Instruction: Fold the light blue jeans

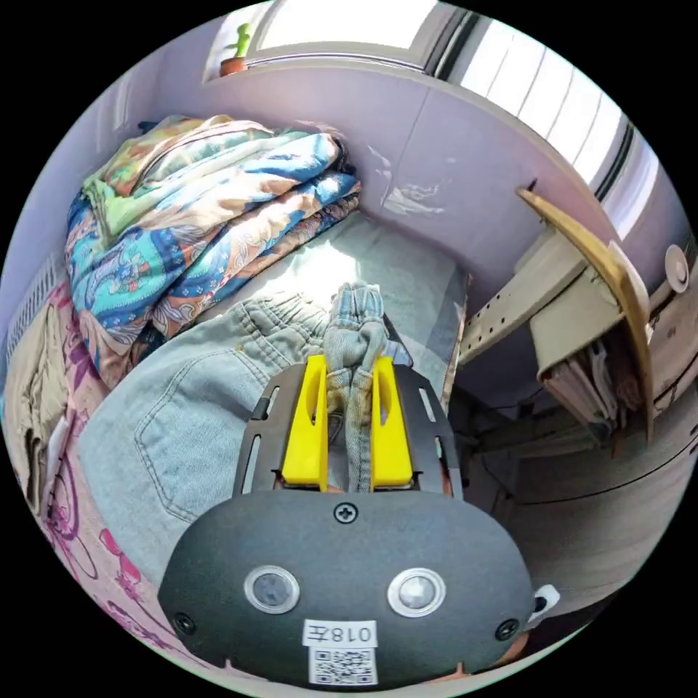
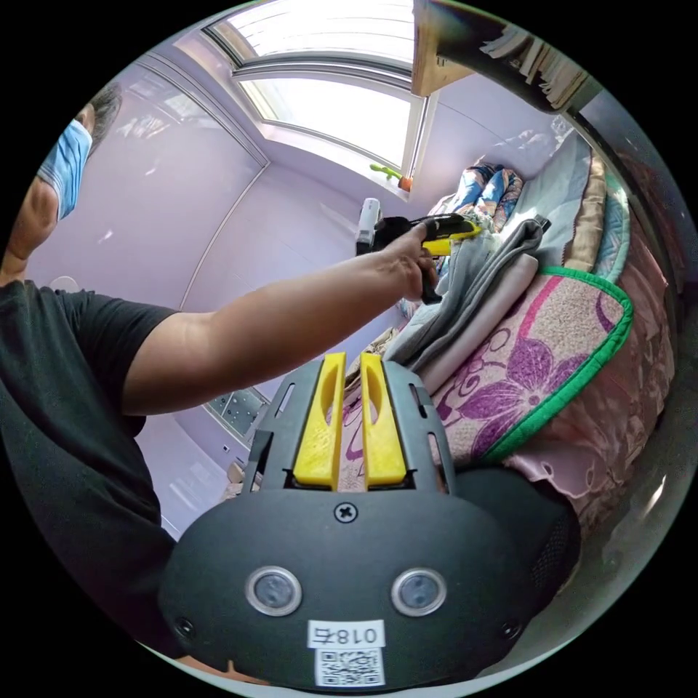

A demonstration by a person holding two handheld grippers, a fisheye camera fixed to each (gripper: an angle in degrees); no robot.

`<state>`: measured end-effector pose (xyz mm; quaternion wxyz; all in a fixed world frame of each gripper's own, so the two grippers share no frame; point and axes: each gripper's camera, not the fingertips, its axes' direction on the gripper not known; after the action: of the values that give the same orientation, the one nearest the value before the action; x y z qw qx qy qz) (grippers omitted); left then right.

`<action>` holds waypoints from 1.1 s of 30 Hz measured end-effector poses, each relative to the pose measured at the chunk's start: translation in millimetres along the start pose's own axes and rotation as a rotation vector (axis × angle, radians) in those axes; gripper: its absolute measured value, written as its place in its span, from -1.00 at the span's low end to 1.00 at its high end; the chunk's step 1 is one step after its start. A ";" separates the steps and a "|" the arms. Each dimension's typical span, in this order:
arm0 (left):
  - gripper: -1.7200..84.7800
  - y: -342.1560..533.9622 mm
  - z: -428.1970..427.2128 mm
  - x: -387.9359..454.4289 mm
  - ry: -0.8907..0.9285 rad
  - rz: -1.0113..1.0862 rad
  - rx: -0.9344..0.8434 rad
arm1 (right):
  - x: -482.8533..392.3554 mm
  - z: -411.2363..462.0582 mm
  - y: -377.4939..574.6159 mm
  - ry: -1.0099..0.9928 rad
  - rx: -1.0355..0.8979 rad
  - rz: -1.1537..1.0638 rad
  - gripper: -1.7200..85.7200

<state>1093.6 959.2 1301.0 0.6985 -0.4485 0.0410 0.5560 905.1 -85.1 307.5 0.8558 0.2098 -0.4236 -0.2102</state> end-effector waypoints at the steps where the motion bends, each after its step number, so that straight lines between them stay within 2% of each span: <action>1: -0.76 19.0 -7.7 -34.6 0.122 -0.104 0.075 | -0.4 -0.8 1.3 0.001 -0.003 0.000 -0.89; 3: -0.77 61.0 -22.0 -85.4 0.294 -0.241 0.235 | -1.4 -1.5 3.5 0.002 -0.006 0.001 -0.90; 5: -0.78 133.1 -43.5 -146.8 0.517 -0.350 0.494 | -4.2 -1.6 5.9 0.011 -0.008 -0.004 -0.91; 6: -0.78 152.6 -48.4 -162.1 0.580 -0.372 0.556 | -6.6 -1.0 7.6 0.015 -0.014 -0.009 -0.92; 8: -0.78 236.6 -72.3 -217.8 0.773 -0.418 0.811 | -11.2 0.0 10.4 0.025 -0.020 -0.018 -0.93; 9: -0.78 258.9 -79.7 -230.6 0.806 -0.422 0.876 | -14.8 0.9 12.5 0.031 -0.025 -0.023 -0.93; 11: -0.78 353.7 -114.1 -278.0 0.869 -0.422 1.127 | -20.4 3.0 15.7 0.042 -0.034 -0.028 -0.94; 14: -0.78 480.0 -155.4 -328.4 0.790 -0.415 1.365 | -31.5 9.2 21.2 0.056 -0.056 -0.038 -0.95; 16: -0.78 552.8 -163.3 -356.3 0.695 -0.498 1.394 | -42.1 16.2 25.3 0.069 -0.087 -0.049 -0.96; 18: -0.78 619.2 -151.5 -381.7 0.621 -0.636 1.351 | -49.8 20.8 28.4 0.082 -0.107 -0.040 -0.97; 20: -0.78 694.6 -119.3 -406.0 0.541 -0.808 1.270 | -55.9 25.9 30.9 0.095 -0.133 -0.008 -0.97; 23: -0.79 764.5 -66.6 -428.2 0.511 -0.932 1.158 | -75.5 30.9 36.3 0.097 -0.169 0.013 -0.97; 25: -0.79 797.2 -39.9 -436.6 0.537 -0.938 1.171 | -98.9 29.8 41.1 0.159 -0.208 0.015 -0.97; 28: -0.79 835.2 -14.8 -454.2 0.624 -0.898 1.300 | -123.8 20.8 45.5 0.198 -0.215 0.009 -0.97; 33: -0.80 865.4 -46.7 -506.3 0.615 -0.680 1.409 | -161.5 21.9 33.1 0.272 -0.207 -0.046 -0.97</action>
<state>218.6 535.2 1051.8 0.9024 -0.0270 0.4298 0.0128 804.1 25.1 234.5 0.9173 0.1567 -0.2750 -0.2418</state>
